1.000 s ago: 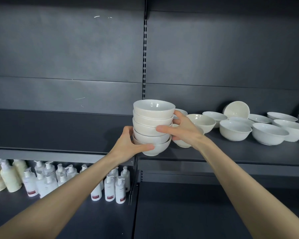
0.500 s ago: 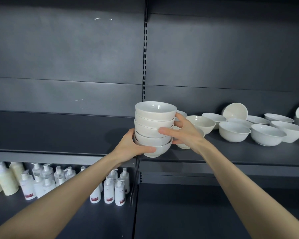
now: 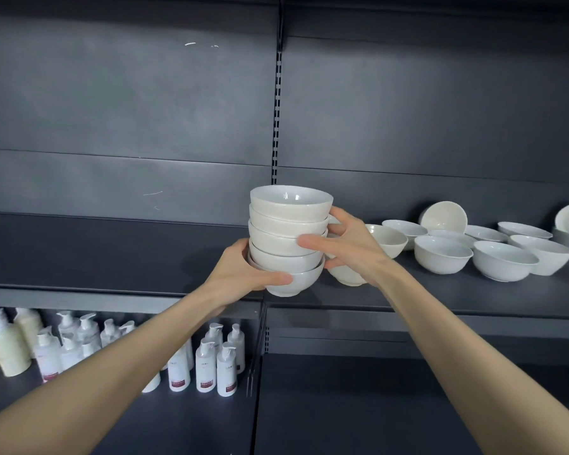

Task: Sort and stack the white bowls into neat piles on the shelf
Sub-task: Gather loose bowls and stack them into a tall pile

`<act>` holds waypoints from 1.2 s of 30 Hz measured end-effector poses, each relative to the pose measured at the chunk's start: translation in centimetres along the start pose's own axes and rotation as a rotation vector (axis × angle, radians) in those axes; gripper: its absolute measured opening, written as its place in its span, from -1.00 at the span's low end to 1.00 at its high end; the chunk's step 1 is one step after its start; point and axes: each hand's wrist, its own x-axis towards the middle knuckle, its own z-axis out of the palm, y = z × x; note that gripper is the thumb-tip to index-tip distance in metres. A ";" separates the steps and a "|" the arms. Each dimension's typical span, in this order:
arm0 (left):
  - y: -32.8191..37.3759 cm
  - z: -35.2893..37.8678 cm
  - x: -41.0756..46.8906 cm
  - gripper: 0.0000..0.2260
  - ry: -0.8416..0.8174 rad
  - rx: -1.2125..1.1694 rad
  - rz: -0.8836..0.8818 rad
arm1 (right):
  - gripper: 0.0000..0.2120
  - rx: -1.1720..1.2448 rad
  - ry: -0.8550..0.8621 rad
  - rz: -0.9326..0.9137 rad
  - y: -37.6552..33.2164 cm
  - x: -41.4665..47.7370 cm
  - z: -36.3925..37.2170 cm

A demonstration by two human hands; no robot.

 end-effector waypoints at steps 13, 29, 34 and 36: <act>5.1 -1.7 6.6 -0.53 0.012 0.037 0.069 | -0.36 -0.049 0.015 -0.129 -5.1 6.2 -2.4; 1.2 0.2 20.7 -0.56 0.070 0.055 0.038 | -0.27 0.008 -0.029 -0.095 0.9 20.8 -6.1; -0.5 0.1 23.4 -0.40 0.102 0.109 -0.003 | -0.28 0.047 -0.053 -0.069 2.8 23.6 -6.3; -1.0 -0.1 24.1 -0.35 0.104 0.146 -0.011 | -0.27 0.050 -0.060 -0.063 3.5 24.4 -6.2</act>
